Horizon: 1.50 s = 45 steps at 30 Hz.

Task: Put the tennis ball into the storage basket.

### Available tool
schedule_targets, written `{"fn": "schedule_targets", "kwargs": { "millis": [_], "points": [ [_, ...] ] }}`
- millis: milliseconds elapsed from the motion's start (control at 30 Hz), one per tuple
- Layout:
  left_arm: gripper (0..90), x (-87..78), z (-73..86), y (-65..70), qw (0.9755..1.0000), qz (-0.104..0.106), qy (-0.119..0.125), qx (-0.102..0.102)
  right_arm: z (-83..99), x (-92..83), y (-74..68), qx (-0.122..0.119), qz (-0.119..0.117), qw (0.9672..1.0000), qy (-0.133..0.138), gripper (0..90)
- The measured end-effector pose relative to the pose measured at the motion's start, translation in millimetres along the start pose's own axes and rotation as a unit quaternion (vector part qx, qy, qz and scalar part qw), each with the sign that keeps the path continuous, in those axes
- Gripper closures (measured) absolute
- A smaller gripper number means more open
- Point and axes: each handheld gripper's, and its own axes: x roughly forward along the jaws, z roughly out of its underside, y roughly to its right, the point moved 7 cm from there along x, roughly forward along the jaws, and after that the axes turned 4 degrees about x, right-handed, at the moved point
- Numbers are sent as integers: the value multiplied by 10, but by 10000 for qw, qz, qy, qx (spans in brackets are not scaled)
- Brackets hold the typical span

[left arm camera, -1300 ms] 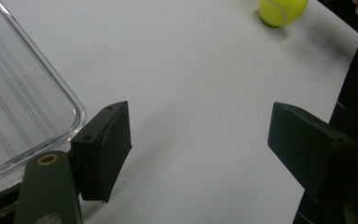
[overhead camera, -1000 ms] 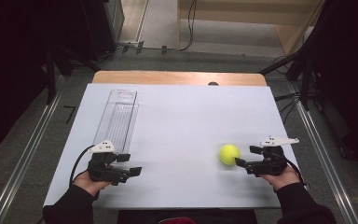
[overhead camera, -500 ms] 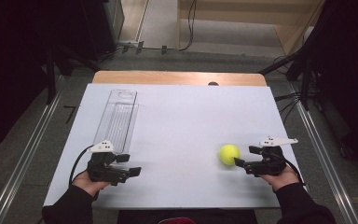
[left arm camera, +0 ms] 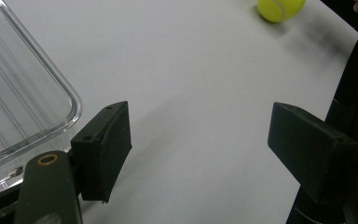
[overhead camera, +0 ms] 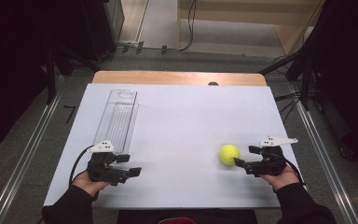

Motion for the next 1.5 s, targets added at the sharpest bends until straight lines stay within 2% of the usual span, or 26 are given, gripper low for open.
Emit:
{"fn": "schedule_targets", "kwargs": {
  "millis": [400, 600, 767, 933, 1267, 1500],
  "points": [
    [222, 3, 1, -2, 10000, 20, -4, 3, -132, -10, 37, -11, 58, 9999, 125, 136],
    [222, 4, 3, -3, 10000, 16, -9, 0, -242, 7, 39, -96, 88, 9997, 218, 136],
    [222, 5, 4, -3, 10000, 10, -17, -9, -303, 30, 33, -52, 5, 9998, 189, 137],
    [222, 4, 6, -2, 10000, 18, -20, -16, -353, 74, 41, -52, 51, 9999, 135, 137],
    [222, 2, 7, -9, 10000, 24, -25, -23, -543, 171, -49, -228, 6, 9996, 156, 137],
    [222, -3, 6, -9, 10000, 26, -17, -14, -598, 204, -79, -301, -1, 9994, 175, 137]
  ]
}}
